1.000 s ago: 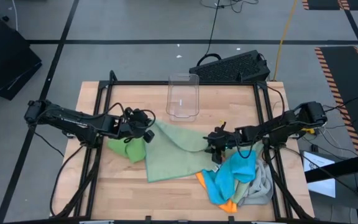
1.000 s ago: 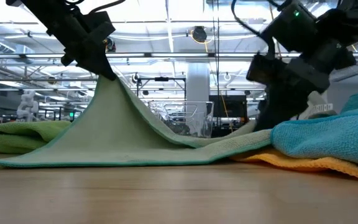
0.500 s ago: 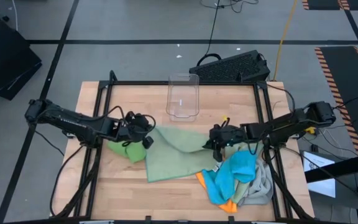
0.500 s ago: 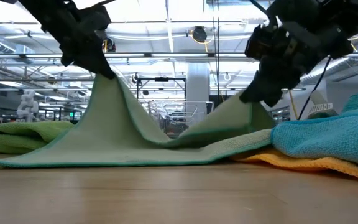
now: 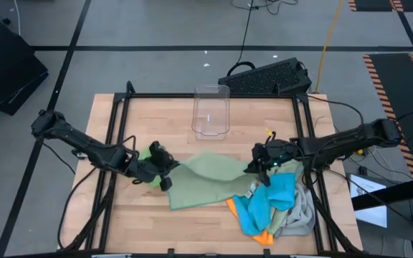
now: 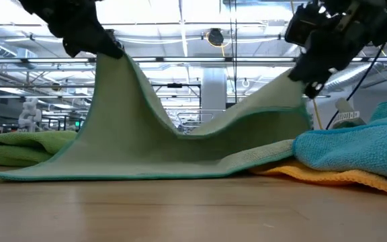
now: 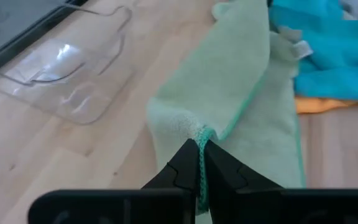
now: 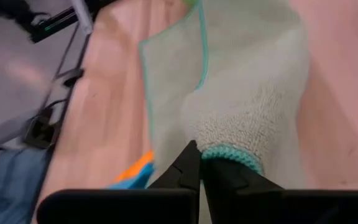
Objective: Fold microfiber towels
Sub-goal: Fold the left light green towel
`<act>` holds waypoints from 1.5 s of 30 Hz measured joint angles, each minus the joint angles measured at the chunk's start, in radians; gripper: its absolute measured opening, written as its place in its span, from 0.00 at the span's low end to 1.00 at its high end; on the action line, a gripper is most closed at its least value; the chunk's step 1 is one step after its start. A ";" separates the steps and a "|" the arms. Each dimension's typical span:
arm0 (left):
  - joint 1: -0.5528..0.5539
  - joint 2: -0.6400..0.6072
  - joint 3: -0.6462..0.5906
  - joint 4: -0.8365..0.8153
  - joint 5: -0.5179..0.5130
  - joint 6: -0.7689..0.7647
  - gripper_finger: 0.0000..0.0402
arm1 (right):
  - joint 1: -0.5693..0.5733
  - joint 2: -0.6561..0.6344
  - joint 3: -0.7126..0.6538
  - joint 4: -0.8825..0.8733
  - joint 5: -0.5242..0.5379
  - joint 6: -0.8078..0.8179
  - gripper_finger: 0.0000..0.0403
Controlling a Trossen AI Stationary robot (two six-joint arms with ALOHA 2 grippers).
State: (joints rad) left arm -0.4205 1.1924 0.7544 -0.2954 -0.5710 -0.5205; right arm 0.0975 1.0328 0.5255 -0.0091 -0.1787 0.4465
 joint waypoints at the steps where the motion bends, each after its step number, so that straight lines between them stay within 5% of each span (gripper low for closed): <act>1: -0.017 0.008 0.000 0.003 -0.006 0.001 0.06 | 0.000 -0.015 0.000 -0.024 -0.016 0.012 0.01; 17: -0.169 0.225 0.000 0.080 -0.029 -0.030 0.06 | 0.007 0.010 0.000 -0.070 -0.114 0.135 0.01; 24: -0.220 0.237 0.000 0.089 0.069 -0.042 0.06 | 0.007 -0.012 0.000 0.034 -0.167 0.118 0.03; 45: -0.275 0.374 0.001 0.068 0.085 -0.068 0.06 | 0.042 -0.003 0.001 0.035 -0.139 0.128 0.03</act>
State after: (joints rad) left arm -0.6950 1.5669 0.7551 -0.2271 -0.4860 -0.5880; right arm 0.1394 1.0302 0.5262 0.0261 -0.3172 0.5749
